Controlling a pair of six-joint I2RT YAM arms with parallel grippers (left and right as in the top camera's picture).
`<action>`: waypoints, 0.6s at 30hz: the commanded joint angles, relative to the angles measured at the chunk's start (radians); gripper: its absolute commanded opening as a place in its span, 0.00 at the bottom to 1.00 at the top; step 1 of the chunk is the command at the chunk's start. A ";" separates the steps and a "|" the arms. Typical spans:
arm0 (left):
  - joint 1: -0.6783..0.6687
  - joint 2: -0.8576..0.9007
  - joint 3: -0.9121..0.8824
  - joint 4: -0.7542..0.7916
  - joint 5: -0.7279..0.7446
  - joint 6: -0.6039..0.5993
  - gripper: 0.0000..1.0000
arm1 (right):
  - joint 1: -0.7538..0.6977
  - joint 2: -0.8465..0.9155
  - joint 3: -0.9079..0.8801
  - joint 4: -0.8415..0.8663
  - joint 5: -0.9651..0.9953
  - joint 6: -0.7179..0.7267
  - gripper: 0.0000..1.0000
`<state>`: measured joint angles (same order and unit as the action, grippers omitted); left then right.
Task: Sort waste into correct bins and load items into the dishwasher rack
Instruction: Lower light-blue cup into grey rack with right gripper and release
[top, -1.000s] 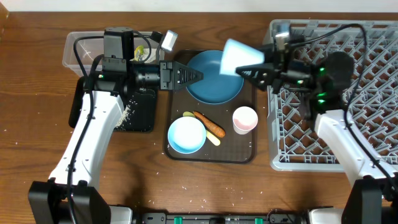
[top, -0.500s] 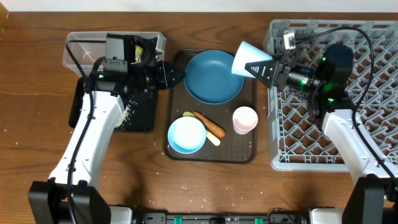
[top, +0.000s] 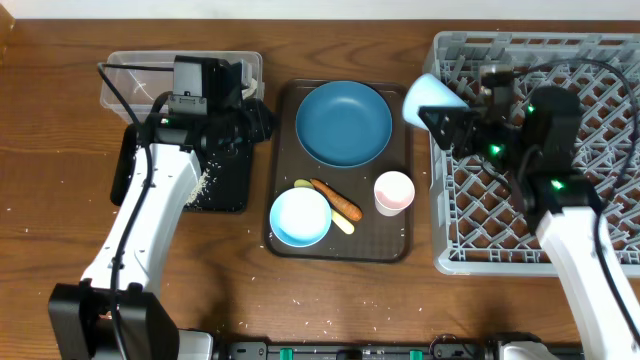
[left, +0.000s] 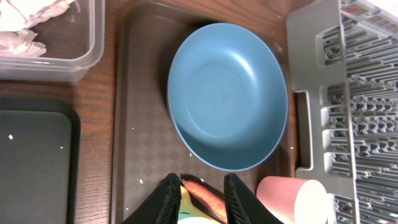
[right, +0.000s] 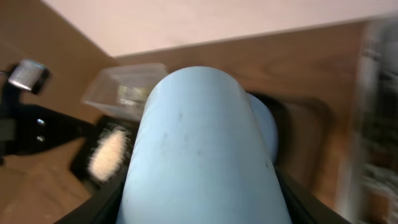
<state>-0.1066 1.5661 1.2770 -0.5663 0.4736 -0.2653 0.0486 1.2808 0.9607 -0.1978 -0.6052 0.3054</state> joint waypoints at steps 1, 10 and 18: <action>0.002 0.022 -0.011 -0.002 -0.019 0.005 0.27 | -0.016 -0.080 0.033 -0.121 0.194 -0.060 0.34; 0.002 0.048 -0.011 -0.002 -0.019 0.005 0.26 | -0.016 -0.129 0.257 -0.695 0.396 -0.073 0.29; 0.002 0.097 -0.012 -0.003 -0.019 0.005 0.27 | -0.016 -0.120 0.335 -0.992 0.538 -0.101 0.28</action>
<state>-0.1066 1.6379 1.2766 -0.5686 0.4641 -0.2653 0.0490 1.1564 1.2778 -1.1545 -0.1581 0.2245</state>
